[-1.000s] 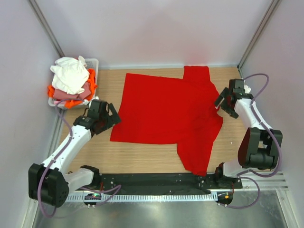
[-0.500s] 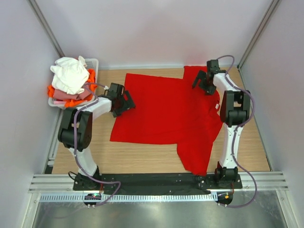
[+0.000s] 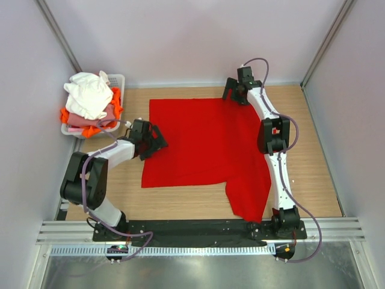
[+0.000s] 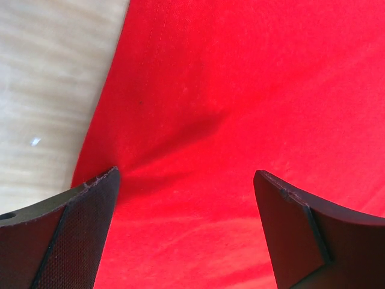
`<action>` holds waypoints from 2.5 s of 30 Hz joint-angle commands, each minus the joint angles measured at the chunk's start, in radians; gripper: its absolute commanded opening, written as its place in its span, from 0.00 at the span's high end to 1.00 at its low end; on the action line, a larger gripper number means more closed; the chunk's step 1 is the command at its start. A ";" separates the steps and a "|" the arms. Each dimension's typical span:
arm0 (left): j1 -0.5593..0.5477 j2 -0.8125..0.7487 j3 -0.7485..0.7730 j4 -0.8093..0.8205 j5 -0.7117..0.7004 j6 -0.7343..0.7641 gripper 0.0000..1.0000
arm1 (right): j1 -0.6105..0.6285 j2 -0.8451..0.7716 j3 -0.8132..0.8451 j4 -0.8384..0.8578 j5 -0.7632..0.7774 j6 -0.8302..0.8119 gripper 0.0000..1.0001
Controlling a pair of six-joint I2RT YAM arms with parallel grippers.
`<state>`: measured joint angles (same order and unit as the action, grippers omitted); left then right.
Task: Fold and stack the t-shirts
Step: Flatten the tshirt out
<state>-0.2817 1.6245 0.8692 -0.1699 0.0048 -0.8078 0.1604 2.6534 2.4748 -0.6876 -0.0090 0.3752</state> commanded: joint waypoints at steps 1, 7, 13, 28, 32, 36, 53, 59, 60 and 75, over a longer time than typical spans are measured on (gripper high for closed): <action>-0.002 -0.009 -0.073 -0.095 -0.058 -0.016 0.05 | -0.001 0.103 0.035 -0.030 -0.092 0.020 0.07; 0.004 0.014 0.040 -0.172 -0.114 0.028 0.05 | 0.001 0.089 0.032 0.028 -0.100 0.016 0.06; -0.022 -0.046 0.272 -0.322 -0.161 0.088 0.05 | -0.004 -0.113 -0.065 -0.013 -0.106 -0.009 0.04; -0.238 -0.618 -0.184 -0.415 0.003 -0.077 0.00 | 0.204 -1.563 -1.463 -0.027 -0.002 0.247 0.00; -0.294 -0.813 -0.303 -0.431 -0.051 -0.123 0.00 | 0.430 -1.855 -1.752 -0.223 0.099 0.478 0.00; -0.300 -0.908 -0.346 -0.467 -0.055 -0.140 0.00 | 0.677 -2.033 -1.849 -0.390 0.171 0.705 0.06; -0.353 -0.879 -0.329 -0.568 -0.198 -0.200 0.00 | 1.038 -1.492 -1.811 -0.233 0.426 0.785 0.21; -0.353 -0.828 -0.314 -0.586 -0.244 -0.205 0.01 | 1.018 -1.417 -1.904 -0.072 0.405 0.757 0.43; -0.352 -0.824 -0.311 -0.594 -0.253 -0.206 0.01 | 1.012 -1.418 -1.919 -0.052 0.385 0.754 0.48; -0.353 -0.697 -0.279 -0.619 -0.448 -0.315 0.12 | 0.978 -1.546 -1.956 -0.072 0.345 0.647 0.98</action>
<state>-0.6304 0.9035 0.5537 -0.8108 -0.3637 -1.0729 1.1412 1.1297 0.5232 -0.7341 0.3290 1.0531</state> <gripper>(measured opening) 0.891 0.059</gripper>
